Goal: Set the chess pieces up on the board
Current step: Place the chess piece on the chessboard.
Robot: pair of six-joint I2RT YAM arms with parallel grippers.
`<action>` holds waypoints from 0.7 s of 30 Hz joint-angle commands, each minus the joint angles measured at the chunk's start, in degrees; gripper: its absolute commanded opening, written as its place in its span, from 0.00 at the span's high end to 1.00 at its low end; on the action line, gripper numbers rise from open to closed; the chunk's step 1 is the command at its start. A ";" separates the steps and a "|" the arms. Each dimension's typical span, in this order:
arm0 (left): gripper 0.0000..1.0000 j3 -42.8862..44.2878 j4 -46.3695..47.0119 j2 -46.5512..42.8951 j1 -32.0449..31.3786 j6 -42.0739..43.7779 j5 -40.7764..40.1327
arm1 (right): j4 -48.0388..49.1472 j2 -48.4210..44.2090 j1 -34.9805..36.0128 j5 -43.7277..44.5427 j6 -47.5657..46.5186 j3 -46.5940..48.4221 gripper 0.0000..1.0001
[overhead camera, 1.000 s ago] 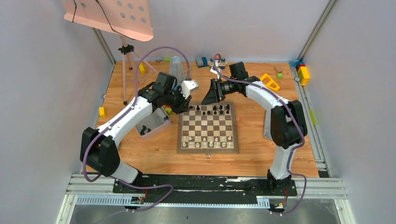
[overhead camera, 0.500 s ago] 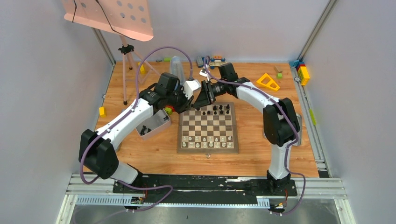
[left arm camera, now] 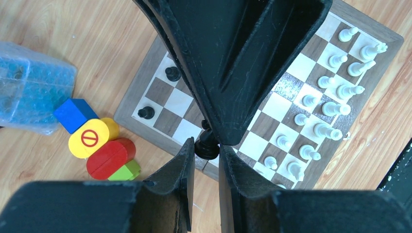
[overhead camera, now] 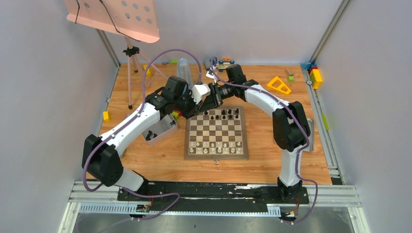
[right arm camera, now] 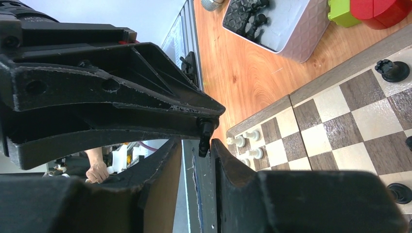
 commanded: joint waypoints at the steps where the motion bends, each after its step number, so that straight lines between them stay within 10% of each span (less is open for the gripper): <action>1: 0.81 -0.49 1.47 -1.97 -0.44 -0.13 -0.05 | 1.94 0.98 0.65 -1.02 0.18 2.59 0.72; 21: 0.69 -1.72 1.62 -3.04 -0.62 -0.09 0.42 | 0.72 0.24 0.58 2.74 -1.92 2.72 1.00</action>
